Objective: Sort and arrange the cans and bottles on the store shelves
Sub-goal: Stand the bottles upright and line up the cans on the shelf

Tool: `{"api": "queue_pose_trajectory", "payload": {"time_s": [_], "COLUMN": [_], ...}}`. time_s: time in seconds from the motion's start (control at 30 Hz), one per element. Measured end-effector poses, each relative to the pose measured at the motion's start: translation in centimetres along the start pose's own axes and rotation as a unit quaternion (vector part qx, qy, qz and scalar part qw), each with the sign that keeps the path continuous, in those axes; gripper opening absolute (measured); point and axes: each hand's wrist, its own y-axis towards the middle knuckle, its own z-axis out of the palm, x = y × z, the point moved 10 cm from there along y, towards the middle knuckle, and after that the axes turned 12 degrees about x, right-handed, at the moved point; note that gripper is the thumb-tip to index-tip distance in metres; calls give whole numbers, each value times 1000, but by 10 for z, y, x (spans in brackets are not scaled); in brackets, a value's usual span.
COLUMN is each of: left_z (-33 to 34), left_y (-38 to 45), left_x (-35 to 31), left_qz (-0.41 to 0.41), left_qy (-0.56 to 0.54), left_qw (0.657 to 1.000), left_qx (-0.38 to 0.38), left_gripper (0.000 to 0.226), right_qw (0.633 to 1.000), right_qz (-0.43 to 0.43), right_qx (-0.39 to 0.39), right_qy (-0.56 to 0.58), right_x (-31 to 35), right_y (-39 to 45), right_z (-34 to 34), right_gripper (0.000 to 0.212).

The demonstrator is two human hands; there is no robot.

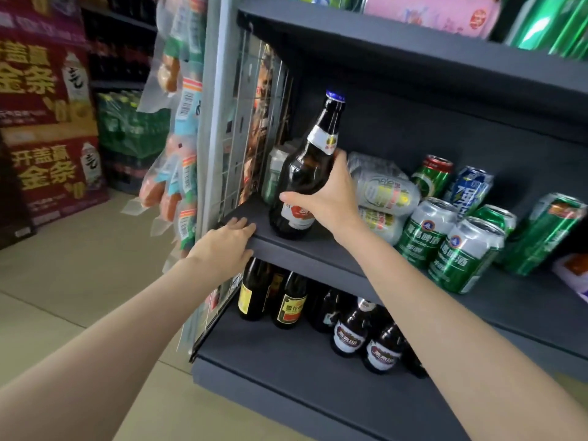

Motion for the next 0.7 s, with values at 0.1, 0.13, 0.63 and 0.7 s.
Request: {"api": "queue_pose_trajectory", "payload": {"time_s": [0.1,0.13,0.63,0.7], "left_z": [-3,-3,49,55], "left_y": [-2,-3,-26,-23], "left_x": [3,3,-124,-124], "left_qz": [-1,1,120,103], "left_qy": [-6,-11,44,78], "left_qw": [1000,1000,963,960], "left_qx": [-8,-12,-237,-250], "left_gripper": [58,58,83,86], "right_qw": [998,997,971,969], "right_qz": [-41,-50,212,243], "right_qx": [44,54,105,33], "right_qy": [3,-4,-43,-26], "right_x": [18,23,-222,-257], "right_y": [-49,-71,-261,-262], "right_z": [-30,-41,-8,-4], "right_gripper": [81,80,89,87]}}
